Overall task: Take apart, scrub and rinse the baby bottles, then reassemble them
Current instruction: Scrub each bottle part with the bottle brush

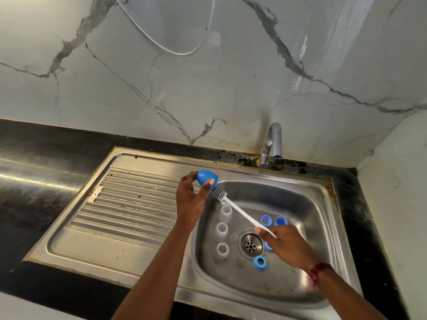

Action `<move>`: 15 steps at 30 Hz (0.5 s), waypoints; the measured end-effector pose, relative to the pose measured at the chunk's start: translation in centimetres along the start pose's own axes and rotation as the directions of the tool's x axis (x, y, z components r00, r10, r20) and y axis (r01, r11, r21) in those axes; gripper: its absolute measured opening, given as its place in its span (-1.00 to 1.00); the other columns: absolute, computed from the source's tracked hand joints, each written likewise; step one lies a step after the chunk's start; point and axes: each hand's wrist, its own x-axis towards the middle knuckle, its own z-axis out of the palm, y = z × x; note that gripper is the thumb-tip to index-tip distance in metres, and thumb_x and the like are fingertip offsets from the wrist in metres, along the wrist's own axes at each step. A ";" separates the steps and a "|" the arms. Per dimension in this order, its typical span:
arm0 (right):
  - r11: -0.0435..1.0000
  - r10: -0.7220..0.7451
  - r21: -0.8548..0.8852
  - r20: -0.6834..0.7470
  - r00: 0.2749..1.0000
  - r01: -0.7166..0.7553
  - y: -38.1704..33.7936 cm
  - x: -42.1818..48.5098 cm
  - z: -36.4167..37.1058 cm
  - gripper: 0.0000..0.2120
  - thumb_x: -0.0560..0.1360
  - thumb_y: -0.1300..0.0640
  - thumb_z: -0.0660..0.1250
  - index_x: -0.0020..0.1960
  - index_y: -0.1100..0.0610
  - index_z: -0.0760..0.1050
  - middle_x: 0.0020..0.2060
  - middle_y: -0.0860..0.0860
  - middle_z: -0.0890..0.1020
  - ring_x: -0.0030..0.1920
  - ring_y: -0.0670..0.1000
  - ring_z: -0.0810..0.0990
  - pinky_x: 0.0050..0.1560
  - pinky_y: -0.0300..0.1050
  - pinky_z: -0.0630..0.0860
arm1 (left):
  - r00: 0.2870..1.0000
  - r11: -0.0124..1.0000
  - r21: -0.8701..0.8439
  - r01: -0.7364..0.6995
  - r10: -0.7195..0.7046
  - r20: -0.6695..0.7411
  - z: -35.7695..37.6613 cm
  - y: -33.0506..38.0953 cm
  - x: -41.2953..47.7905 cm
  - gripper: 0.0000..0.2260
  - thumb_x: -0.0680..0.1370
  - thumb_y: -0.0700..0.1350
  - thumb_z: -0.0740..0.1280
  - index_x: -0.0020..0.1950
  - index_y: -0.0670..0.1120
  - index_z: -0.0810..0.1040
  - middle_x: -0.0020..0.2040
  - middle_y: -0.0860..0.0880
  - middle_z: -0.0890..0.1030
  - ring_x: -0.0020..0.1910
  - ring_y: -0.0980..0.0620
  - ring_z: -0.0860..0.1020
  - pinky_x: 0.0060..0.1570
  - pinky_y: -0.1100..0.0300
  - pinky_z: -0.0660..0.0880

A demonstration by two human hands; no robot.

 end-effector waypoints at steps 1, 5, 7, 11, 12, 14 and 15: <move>1.000 0.008 -0.006 0.006 1.000 -0.008 -0.1 0.1 0.0 -0.37 0.51 -0.36 0.15 -0.33 0.21 0.43 -0.49 -0.01 0.44 -0.49 -0.12 0.37 -0.32 -0.21 0.42 | 1.000 1.000 -0.012 0.008 -0.008 0.003 0.3 0.2 -0.1 -0.47 0.32 0.35 0.42 0.16 0.05 0.58 0.12 0.00 0.59 0.11 0.01 0.59 0.18 0.00 0.56; 1.000 0.012 -0.023 0.001 1.000 -0.012 -1.3 0.3 0.5 -0.42 0.54 -0.31 0.17 -0.38 0.15 0.37 -0.53 -0.05 0.40 -0.52 -0.12 0.36 -0.35 -0.19 0.43 | 1.000 1.000 0.001 0.012 -0.012 0.028 1.3 0.6 -0.8 -0.49 0.34 0.32 0.43 0.15 0.04 0.60 0.10 0.03 0.58 0.10 0.02 0.59 0.17 0.01 0.55; 1.000 0.018 0.002 0.003 1.000 -0.018 -1.9 0.2 0.7 -0.43 0.54 -0.30 0.19 -0.37 0.17 0.37 -0.57 -0.08 0.34 -0.54 -0.12 0.33 -0.41 -0.27 0.36 | 0.999 1.000 0.015 0.011 -0.011 0.048 1.6 0.9 -1.0 -0.53 0.34 0.30 0.45 0.12 0.07 0.59 0.08 0.03 0.57 0.06 0.05 0.59 0.08 0.06 0.58; 1.000 -0.015 0.012 0.010 1.000 0.015 -2.4 -0.7 0.7 -0.46 0.57 -0.23 0.22 -0.38 0.15 0.33 -0.59 -0.09 0.33 -0.53 -0.13 0.32 -0.41 -0.34 0.34 | 0.999 0.999 0.009 0.039 -0.040 0.016 1.6 1.2 -1.3 -0.69 0.42 0.07 0.54 0.09 0.05 0.58 0.08 0.00 0.56 0.01 0.07 0.60 -0.03 0.19 0.58; 0.999 -0.033 0.005 0.007 0.999 0.033 -2.5 -1.0 0.5 -0.47 0.57 -0.22 0.22 -0.40 0.12 0.29 -0.60 -0.09 0.33 -0.53 -0.13 0.33 -0.40 -0.34 0.34 | 0.999 0.998 -0.015 0.053 -0.053 -0.001 1.5 1.1 -1.2 -0.71 0.44 0.02 0.54 0.09 0.03 0.59 0.08 -0.01 0.56 0.00 0.07 0.60 -0.06 0.19 0.60; 0.998 -0.054 -0.011 0.000 0.999 0.054 -2.7 -1.4 0.2 -0.49 0.59 -0.18 0.23 -0.45 0.03 0.26 -0.62 -0.14 0.37 -0.52 -0.15 0.35 -0.39 -0.35 0.34 | 0.997 0.997 -0.034 0.074 -0.074 -0.016 1.5 0.7 -1.2 -0.71 0.43 0.00 0.55 0.10 0.02 0.60 0.09 -0.02 0.56 0.02 0.04 0.61 -0.08 0.17 0.62; 0.998 -0.055 -0.017 -0.003 0.998 0.055 -2.7 -1.5 0.1 -0.49 0.59 -0.17 0.23 -0.47 -0.01 0.25 -0.62 -0.18 0.38 -0.52 -0.16 0.37 -0.39 -0.34 0.35 | 0.997 0.997 -0.032 0.072 -0.073 -0.030 1.5 0.7 -1.3 -0.68 0.42 0.04 0.55 0.11 0.03 0.60 0.09 0.00 0.56 0.02 0.02 0.61 -0.06 0.11 0.63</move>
